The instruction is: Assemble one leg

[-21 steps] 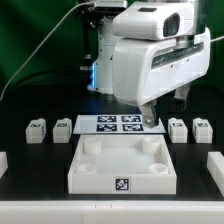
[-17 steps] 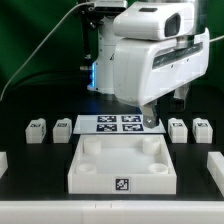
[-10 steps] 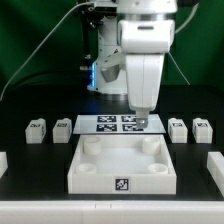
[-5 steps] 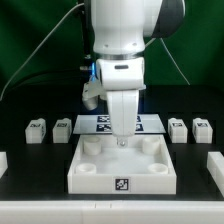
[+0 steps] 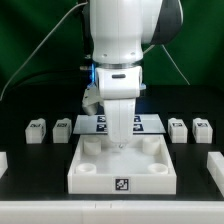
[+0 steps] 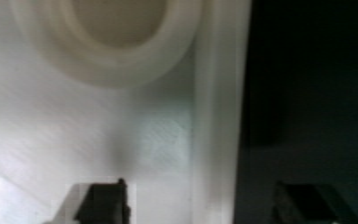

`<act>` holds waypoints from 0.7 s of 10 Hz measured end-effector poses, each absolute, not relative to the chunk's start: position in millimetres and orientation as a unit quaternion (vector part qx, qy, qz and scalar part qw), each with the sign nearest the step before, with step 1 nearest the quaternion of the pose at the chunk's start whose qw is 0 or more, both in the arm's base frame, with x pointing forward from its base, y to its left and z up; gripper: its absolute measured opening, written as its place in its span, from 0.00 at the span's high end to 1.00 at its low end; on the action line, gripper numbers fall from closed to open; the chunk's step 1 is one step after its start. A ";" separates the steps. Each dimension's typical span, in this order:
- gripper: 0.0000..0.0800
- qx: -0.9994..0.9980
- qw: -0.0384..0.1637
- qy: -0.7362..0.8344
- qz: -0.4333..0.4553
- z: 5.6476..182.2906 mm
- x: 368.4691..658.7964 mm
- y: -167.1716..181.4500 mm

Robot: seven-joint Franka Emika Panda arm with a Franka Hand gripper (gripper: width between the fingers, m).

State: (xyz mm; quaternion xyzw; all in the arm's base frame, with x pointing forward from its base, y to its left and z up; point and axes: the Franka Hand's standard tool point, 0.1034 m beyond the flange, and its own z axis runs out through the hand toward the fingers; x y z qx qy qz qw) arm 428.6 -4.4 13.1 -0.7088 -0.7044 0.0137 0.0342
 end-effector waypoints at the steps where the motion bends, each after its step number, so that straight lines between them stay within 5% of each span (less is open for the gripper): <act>1: 0.70 -0.709 0.034 -0.704 0.014 13.0 428.5 -4.4; 2: 0.70 -0.709 0.034 -0.704 0.014 12.9 428.4 -4.4; 3: 0.91 -0.709 0.034 -0.704 0.013 13.1 428.9 -4.6; 7: 0.92 -0.709 0.031 -0.704 0.010 13.9 430.8 -4.7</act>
Offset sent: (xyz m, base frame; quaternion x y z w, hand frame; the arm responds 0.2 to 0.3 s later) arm 0.0000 0.0000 0.0000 0.0000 0.0000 0.0000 1.0000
